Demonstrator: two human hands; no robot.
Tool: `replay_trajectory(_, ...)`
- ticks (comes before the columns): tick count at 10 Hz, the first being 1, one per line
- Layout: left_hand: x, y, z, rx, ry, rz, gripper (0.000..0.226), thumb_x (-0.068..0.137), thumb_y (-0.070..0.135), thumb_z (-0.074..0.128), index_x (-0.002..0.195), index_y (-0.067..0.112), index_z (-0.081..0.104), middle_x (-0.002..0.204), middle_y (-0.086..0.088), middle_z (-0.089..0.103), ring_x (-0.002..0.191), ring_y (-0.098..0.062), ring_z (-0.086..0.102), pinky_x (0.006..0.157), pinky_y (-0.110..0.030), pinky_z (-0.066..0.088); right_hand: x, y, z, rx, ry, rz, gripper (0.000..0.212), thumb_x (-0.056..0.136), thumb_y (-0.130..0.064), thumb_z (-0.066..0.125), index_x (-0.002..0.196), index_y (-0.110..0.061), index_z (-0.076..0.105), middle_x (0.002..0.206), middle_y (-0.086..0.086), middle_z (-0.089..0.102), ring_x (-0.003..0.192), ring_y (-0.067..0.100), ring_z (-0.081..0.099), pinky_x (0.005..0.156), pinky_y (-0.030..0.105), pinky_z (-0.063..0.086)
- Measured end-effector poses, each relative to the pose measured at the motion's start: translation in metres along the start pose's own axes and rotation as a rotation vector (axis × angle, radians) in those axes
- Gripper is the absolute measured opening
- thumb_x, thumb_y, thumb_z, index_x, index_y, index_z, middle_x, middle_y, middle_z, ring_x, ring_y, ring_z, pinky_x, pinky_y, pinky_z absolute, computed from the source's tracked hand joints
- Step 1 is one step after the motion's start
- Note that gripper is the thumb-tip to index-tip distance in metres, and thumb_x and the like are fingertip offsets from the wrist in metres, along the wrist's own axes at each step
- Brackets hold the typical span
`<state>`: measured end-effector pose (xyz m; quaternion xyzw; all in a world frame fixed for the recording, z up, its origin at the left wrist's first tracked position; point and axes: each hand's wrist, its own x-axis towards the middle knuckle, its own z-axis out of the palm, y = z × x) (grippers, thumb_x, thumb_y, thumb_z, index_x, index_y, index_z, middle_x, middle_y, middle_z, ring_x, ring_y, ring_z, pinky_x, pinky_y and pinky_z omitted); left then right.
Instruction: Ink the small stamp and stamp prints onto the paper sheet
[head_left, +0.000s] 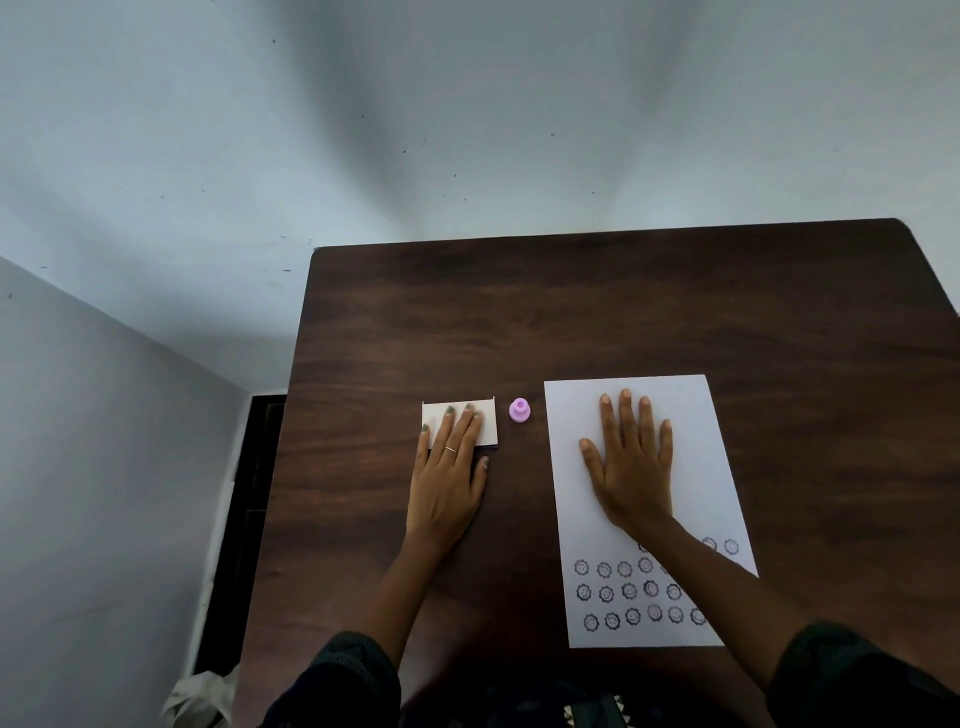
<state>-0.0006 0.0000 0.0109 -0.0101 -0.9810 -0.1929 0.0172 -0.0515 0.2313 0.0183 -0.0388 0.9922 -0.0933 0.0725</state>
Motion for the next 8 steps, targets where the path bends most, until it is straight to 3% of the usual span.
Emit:
replay_trajectory(4,-0.003,-0.001,-0.005,0.059,-0.008,0.017,0.055,0.096,0.031,0.035,0.148,0.017,0.025,0.155,-0.001,0.023,0.145,-0.018,0.014,0.119,-0.041,0.004,-0.004,-0.003,-0.007,0.016,0.006,-0.016,0.079,0.083,-0.064,0.0,0.144,-0.017,0.017,0.155,0.012,0.019,0.142,0.034,0.016,0.115,0.053,0.007)
replay_trajectory(6,0.015,0.022,-0.025,0.065,0.009,0.082,0.056,0.095,0.034,0.031,0.149,0.018,0.023,0.158,-0.001,0.023,0.146,-0.016,0.007,0.117,-0.035,-0.006,0.0,-0.012,-0.024,0.01,0.057,-0.064,0.07,0.086,-0.059,0.018,0.142,-0.017,0.022,0.154,0.013,0.022,0.141,0.034,0.019,0.115,0.052,0.01)
replay_trajectory(7,0.034,0.04,-0.04,0.062,0.095,0.123,0.054,0.097,0.034,0.032,0.147,0.015,0.027,0.157,-0.003,0.026,0.146,-0.019,0.012,0.118,-0.034,-0.005,0.01,-0.011,-0.04,-0.006,0.128,-0.147,0.066,0.088,-0.054,0.029,0.142,-0.017,0.023,0.153,0.013,0.023,0.141,0.034,0.019,0.114,0.052,0.013)
replay_trajectory(8,0.052,0.06,-0.057,0.102,0.165,0.128,0.055,0.096,0.031,0.038,0.147,0.013,0.03,0.156,-0.006,0.029,0.146,-0.023,0.018,0.119,-0.038,0.002,0.023,-0.013,-0.062,-0.028,0.199,-0.217,0.065,0.09,-0.052,0.028,0.143,-0.016,0.021,0.154,0.013,0.021,0.142,0.032,0.016,0.115,0.05,0.013)
